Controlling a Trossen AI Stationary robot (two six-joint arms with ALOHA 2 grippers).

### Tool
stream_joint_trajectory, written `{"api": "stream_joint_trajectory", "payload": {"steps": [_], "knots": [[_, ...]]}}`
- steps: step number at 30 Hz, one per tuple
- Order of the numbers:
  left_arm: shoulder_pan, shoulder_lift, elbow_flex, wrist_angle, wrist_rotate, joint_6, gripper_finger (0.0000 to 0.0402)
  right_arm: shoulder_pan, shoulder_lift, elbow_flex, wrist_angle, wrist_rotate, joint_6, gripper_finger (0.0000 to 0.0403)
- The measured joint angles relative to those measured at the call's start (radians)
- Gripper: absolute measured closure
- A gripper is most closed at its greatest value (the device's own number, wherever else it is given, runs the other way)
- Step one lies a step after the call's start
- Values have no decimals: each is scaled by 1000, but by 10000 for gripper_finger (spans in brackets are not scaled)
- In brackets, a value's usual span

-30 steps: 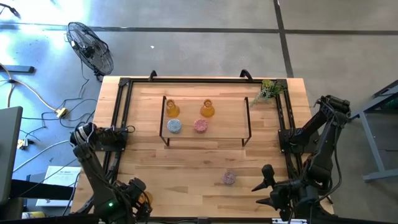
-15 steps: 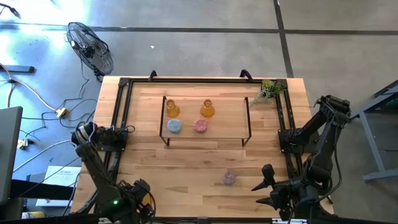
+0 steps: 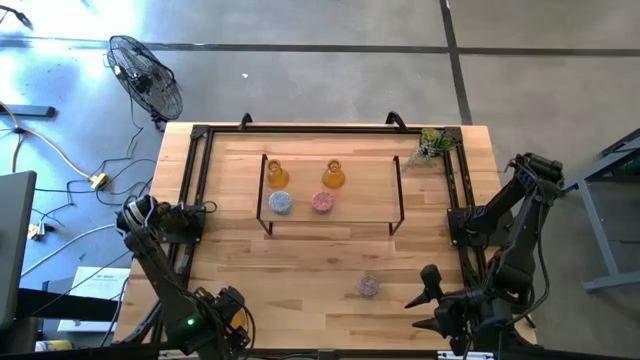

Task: Pick & Place candle stick holders
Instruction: Put the yellow glass candle holder on the shelf aligned with the other glass candle holder

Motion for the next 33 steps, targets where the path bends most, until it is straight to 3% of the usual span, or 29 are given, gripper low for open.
{"api": "stream_joint_trajectory", "payload": {"steps": [3, 8, 23, 33], "knots": [[0, 0, -30, 19, 3, 10, 33, 0, 0, 0, 0, 0, 0, 208], [0, -10, -107, 62, 111, 9, 33, 0, 0, 0, 0, 3, 0, 208], [14, -17, -215, 259, 118, 95, 33, 0, 0, 0, 0, 18, -4, 208], [29, -17, -229, 220, 120, 106, 33, 0, 0, 0, 0, 15, -4, 208]]}}
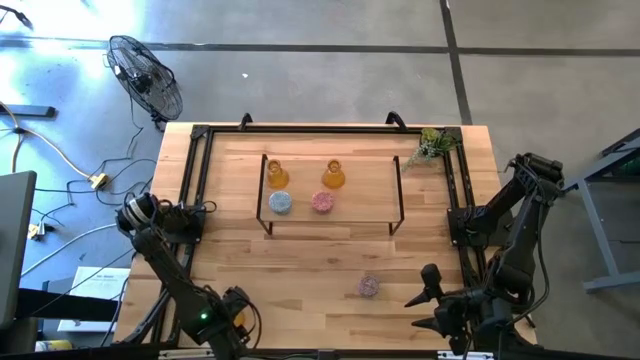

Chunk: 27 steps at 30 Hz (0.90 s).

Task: Pick & Place candle stick holders
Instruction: Put the yellow glass candle holder on the shelf aligned with the other glass candle holder

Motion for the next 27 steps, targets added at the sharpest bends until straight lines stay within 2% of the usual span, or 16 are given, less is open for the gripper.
{"api": "stream_joint_trajectory", "payload": {"steps": [19, 23, 27], "knots": [[-1, 0, 0, -17, -25, 24, 34, 0, 0, 0, 0, 4, 0, 208], [-1, 0, 0, -20, -26, 26, 56, 0, 0, 0, 0, 4, -1, 208], [-1, 0, 0, -21, -26, 26, 100, 0, 0, 0, 0, 4, -2, 208]]}}
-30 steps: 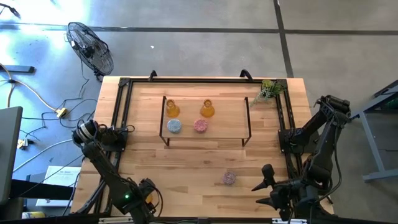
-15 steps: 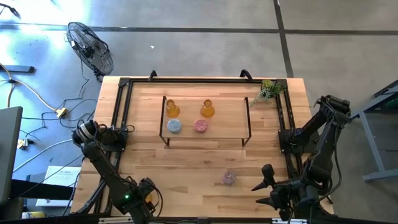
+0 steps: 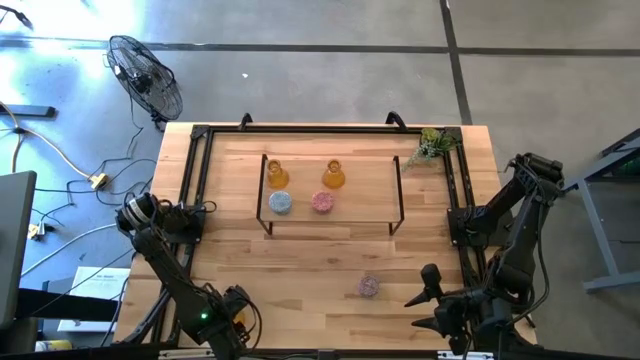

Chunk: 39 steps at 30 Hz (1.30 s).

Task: Pick & Place candle stick holders
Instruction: Put the yellow glass candle holder on the shelf aligned with the other glass candle holder

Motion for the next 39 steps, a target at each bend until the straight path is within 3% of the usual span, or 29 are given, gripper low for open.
{"api": "stream_joint_trajectory", "payload": {"steps": [11, 21, 26, 33, 39], "knots": [[0, 0, 0, -20, 23, -7, 236, 0, 0, 0, 0, 0, 2, 208], [0, 0, 0, -80, -24, 1, 236, 0, 0, 0, 0, 10, 2, 208], [0, -2, 1, -72, -21, 27, 219, 0, 0, 0, 0, 120, 17, 208], [0, -11, 16, -74, -44, 35, 235, 0, 0, 0, 5, 249, -12, 208], [10, -11, 44, -77, -49, 61, 235, 0, 0, 0, 55, 279, -98, 208]]}}
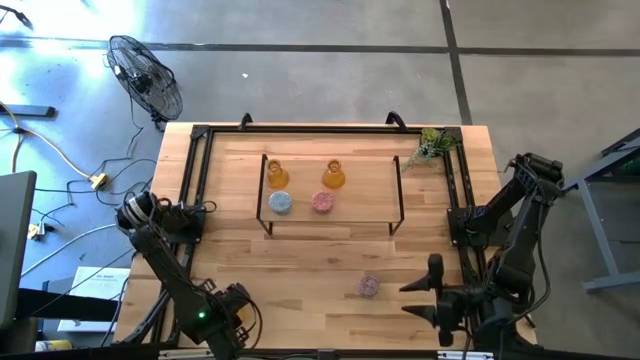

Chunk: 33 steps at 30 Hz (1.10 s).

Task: Pick & Place candle stick holders
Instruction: Put the yellow glass candle holder on the shelf aligned with the other glass candle holder

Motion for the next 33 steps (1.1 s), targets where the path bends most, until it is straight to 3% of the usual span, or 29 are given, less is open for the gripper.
{"api": "stream_joint_trajectory", "payload": {"steps": [7, 10, 14, 26, 33], "knots": [[49, 0, 26, 1, 1, 88, 230, -41, 0, 0, 58, -157, -51, 208], [79, 0, 30, -1, 1, 134, 234, -111, 0, 0, 59, -281, 31, 208], [118, 0, 31, 0, 4, 200, 234, -216, 26, 0, 66, -345, 75, 208], [187, -11, 47, 56, -14, 363, 232, -388, 208, 0, 341, -642, -128, 208], [214, -11, 122, 58, -79, 451, 231, -451, 257, 0, 405, -675, -139, 208]]}}
